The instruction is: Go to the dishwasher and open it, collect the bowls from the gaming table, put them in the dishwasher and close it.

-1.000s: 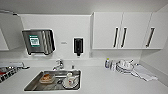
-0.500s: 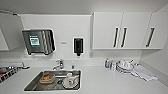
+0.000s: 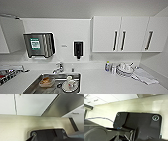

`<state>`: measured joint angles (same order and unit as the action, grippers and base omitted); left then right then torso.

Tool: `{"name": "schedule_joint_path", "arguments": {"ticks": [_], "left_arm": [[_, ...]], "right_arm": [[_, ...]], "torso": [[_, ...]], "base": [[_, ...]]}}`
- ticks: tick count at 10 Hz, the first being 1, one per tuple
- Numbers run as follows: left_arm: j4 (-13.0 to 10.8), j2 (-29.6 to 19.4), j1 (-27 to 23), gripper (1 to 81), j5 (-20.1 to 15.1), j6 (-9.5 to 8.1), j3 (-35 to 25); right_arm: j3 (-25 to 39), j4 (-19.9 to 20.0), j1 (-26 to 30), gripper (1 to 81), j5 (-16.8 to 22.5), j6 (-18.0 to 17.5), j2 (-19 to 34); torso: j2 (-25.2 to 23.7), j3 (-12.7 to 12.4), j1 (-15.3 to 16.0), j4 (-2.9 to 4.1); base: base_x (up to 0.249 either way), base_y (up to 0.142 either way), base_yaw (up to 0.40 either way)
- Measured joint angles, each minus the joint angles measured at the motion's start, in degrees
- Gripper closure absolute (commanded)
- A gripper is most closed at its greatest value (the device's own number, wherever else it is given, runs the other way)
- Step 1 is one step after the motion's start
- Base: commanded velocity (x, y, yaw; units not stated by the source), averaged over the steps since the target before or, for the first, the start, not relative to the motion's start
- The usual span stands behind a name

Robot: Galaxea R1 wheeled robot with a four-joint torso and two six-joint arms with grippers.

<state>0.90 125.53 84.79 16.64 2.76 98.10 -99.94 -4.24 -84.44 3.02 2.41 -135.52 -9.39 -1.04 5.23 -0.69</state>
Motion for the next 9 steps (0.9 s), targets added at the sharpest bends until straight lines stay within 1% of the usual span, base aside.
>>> {"name": "schedule_joint_path", "arguments": {"ticks": [2, 3, 4, 5, 6, 7, 8, 9], "left_arm": [[0.0, -8.5, 0.0, 1.0, 3.0, -0.01, -7.7], [0.0, -12.1, -0.1, 1.0, 3.8, -0.04, -11.4], [0.0, -14.7, -0.7, 1.0, 4.4, -0.04, -15.6], [-0.7, -17.2, -1.7, 1.0, 4.5, -0.06, -20.1], [-1.9, -20.4, -2.9, 1.0, 4.9, -0.11, -24.7], [-3.2, -24.3, -4.2, 1.0, 4.9, -0.2, -28.7], [-4.5, -28.0, -5.2, 1.0, 4.8, -0.22, -32.4], [-5.5, -30.4, -6.5, 1.0, 3.9, -0.23, -35.7]], "right_arm": [[5.8, 1.4, 1.1, 1.0, 0.4, -0.2, 8.2], [8.2, 2.0, 2.1, 1.0, 0.6, -0.3, 11.1], [10.4, 2.6, 3.4, 1.0, 0.6, -0.3, 12.7], [13.2, 3.1, 4.7, 1.0, 0.5, -0.4, 14.1], [15.2, 3.4, 5.5, 1.0, 0.6, -0.4, 15.7], [16.0, 3.8, 6.1, 1.0, 0.7, -0.8, 17.3], [16.4, 4.2, 6.8, 1.0, 0.6, -1.1, 18.8], [17.0, 4.4, 7.3, 1.0, 0.7, -1.5, 19.7]], "torso": [[-4.2, 0.0, 2.6, 0.0], [-6.4, 0.0, 4.0, 0.0], [-8.5, 0.0, 5.4, 0.0], [-10.7, 0.0, 6.7, 0.0], [-12.7, 0.0, 8.0, 0.0], [-14.4, 0.6, 9.0, 0.0], [-15.9, 1.7, 9.9, 0.0], [-17.7, 3.4, 11.0, 0.0]], "base": [[0.0, 0.0, 0.0], [0.0, 0.0, 0.0], [0.0, 0.0, 0.0], [0.0, 0.0, 0.0], [0.0, 0.0, 0.0], [0.0, 0.0, 0.0], [0.0, 0.0, 0.0], [0.0, 0.0, 0.0]]}}
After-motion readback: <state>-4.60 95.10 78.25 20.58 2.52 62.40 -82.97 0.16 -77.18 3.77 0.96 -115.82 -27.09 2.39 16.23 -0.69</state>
